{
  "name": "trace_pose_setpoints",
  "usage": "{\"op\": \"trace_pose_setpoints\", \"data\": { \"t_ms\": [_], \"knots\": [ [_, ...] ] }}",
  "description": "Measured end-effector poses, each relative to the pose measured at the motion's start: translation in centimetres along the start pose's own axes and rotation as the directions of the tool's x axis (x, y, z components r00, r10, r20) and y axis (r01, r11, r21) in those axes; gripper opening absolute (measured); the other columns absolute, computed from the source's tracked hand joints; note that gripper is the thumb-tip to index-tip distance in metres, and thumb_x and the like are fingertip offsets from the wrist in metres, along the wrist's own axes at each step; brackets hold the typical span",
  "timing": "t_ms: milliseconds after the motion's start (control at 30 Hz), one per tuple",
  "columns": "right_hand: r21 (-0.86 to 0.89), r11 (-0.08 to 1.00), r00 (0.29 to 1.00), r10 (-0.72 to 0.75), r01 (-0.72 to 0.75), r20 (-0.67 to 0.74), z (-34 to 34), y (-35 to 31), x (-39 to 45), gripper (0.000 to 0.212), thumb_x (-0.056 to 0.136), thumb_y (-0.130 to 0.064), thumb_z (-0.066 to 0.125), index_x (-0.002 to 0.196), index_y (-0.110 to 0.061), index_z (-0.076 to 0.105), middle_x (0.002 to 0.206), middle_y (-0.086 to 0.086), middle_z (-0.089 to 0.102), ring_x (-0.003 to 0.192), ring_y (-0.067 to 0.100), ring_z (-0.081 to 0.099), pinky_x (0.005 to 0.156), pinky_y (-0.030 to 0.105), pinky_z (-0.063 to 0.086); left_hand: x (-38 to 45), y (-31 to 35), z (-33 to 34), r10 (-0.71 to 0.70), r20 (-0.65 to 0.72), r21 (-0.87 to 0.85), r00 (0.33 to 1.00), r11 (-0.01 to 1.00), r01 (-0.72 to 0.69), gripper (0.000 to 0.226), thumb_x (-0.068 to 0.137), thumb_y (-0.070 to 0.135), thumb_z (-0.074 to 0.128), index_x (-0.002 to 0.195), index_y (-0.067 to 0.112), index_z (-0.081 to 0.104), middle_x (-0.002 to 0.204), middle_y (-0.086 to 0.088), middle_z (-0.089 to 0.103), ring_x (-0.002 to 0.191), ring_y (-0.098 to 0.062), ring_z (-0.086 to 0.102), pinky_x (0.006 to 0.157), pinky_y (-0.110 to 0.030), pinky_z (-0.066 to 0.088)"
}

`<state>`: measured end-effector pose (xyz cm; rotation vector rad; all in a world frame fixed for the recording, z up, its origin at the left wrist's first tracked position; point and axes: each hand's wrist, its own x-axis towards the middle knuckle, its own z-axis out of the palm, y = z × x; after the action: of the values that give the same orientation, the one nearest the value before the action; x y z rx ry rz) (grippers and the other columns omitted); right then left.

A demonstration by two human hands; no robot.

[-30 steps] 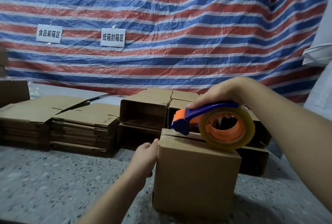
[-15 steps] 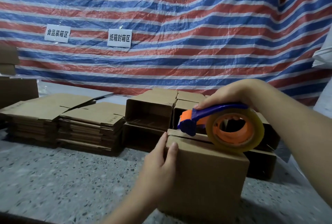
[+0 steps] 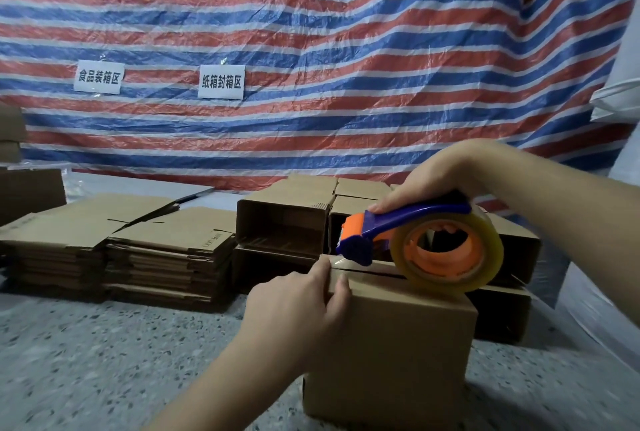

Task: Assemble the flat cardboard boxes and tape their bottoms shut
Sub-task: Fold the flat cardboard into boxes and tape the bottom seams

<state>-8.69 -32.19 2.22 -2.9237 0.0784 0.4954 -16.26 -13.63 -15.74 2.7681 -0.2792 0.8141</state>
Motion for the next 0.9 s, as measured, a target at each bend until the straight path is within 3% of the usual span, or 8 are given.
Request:
{"op": "trace_pose_setpoints", "data": {
  "t_ms": [300, 367, 400, 467, 500, 633, 767, 900],
  "knots": [
    [-0.025, 0.989, 0.989, 0.145, -0.144, 0.011, -0.7, 6.2, -0.7, 0.100, 0.043, -0.084, 0.073, 0.115, -0.015, 0.062, 0.092, 0.010, 0.079, 0.082, 0.022, 0.077, 0.065, 0.028, 0.059, 0.2, 0.1, 0.1, 0.026, -0.013, 0.057, 1.000, 0.998, -0.026, 0.060, 0.097, 0.061, 0.013, 0.141, 0.032, 0.041, 0.079, 0.008, 0.061, 0.072, -0.005, 0.058, 0.064, -0.029, 0.053],
    [-0.038, 0.987, 0.987, 0.157, -0.156, 0.025, -0.1, 6.2, -0.4, 0.096, 0.046, -0.082, 0.072, 0.113, -0.014, 0.063, 0.088, 0.008, 0.079, 0.077, 0.020, 0.077, 0.062, 0.026, 0.058, 0.4, 0.3, -0.1, 0.042, 0.019, 0.081, 0.999, 0.996, -0.044, 0.062, 0.095, 0.060, 0.009, 0.134, 0.031, 0.046, 0.092, 0.009, 0.064, 0.085, -0.006, 0.059, 0.072, -0.029, 0.054],
    [-0.048, 0.986, 0.987, 0.159, -0.157, 0.028, 0.1, 5.9, -0.3, 0.091, 0.051, -0.081, 0.070, 0.111, -0.014, 0.063, 0.085, 0.007, 0.079, 0.073, 0.018, 0.076, 0.059, 0.025, 0.058, 0.6, 0.4, -0.2, 0.045, 0.048, 0.097, 0.998, 0.994, -0.049, 0.063, 0.094, 0.059, 0.008, 0.134, 0.030, 0.047, 0.109, 0.008, 0.064, 0.102, -0.009, 0.058, 0.085, -0.030, 0.053],
    [-0.078, 0.985, 0.988, 0.154, -0.151, 0.028, 0.2, 5.3, -0.4, 0.080, 0.062, -0.081, 0.067, 0.107, -0.015, 0.066, 0.080, 0.004, 0.078, 0.067, 0.016, 0.075, 0.058, 0.023, 0.057, 1.0, 0.7, -0.4, 0.069, 0.117, 0.146, 0.991, 0.986, -0.085, 0.063, 0.098, 0.056, 0.011, 0.144, 0.026, 0.041, 0.152, 0.000, 0.043, 0.142, -0.016, 0.033, 0.116, -0.036, 0.028],
    [-0.088, 0.985, 0.988, 0.151, -0.148, 0.024, 0.2, 5.0, -0.5, 0.077, 0.067, -0.080, 0.066, 0.107, -0.015, 0.067, 0.081, 0.003, 0.078, 0.067, 0.015, 0.074, 0.059, 0.023, 0.057, 1.2, 0.9, -0.5, 0.090, 0.141, 0.157, 0.986, 0.981, -0.112, 0.064, 0.099, 0.056, 0.012, 0.149, 0.022, 0.035, 0.161, -0.002, 0.026, 0.149, -0.017, 0.017, 0.121, -0.037, 0.013],
    [-0.072, 0.986, 0.989, 0.149, -0.147, 0.010, 0.5, 4.9, -0.6, 0.070, 0.076, -0.078, 0.062, 0.105, -0.015, 0.068, 0.079, 0.003, 0.076, 0.065, 0.015, 0.072, 0.061, 0.023, 0.056, 1.5, 2.2, -0.5, 0.230, 0.165, 0.095, 0.959, 0.964, -0.247, 0.080, 0.094, 0.070, 0.012, 0.157, 0.022, 0.002, 0.165, 0.001, 0.001, 0.151, -0.013, -0.004, 0.116, -0.031, -0.011],
    [-0.040, 0.988, 0.988, 0.152, -0.152, 0.003, 0.7, 5.1, -0.6, 0.069, 0.077, -0.076, 0.064, 0.107, -0.014, 0.064, 0.076, 0.004, 0.076, 0.063, 0.015, 0.073, 0.056, 0.022, 0.056, 1.2, 3.2, 0.2, 0.297, 0.171, 0.112, 0.940, 0.942, -0.318, 0.086, 0.090, 0.076, 0.021, 0.156, 0.020, 0.018, 0.163, -0.001, 0.021, 0.150, -0.017, 0.015, 0.120, -0.030, 0.004],
    [-0.036, 0.985, 0.986, 0.167, -0.166, 0.025, 0.1, 5.8, -0.7, 0.086, 0.058, -0.080, 0.070, 0.112, -0.013, 0.064, 0.087, 0.006, 0.079, 0.076, 0.019, 0.076, 0.063, 0.026, 0.059, 1.4, 3.1, 0.3, 0.310, 0.144, 0.134, 0.940, 0.935, -0.329, 0.079, 0.094, 0.071, 0.026, 0.152, 0.018, 0.028, 0.159, -0.001, 0.030, 0.147, -0.016, 0.023, 0.119, -0.029, 0.013]
  ]
}}
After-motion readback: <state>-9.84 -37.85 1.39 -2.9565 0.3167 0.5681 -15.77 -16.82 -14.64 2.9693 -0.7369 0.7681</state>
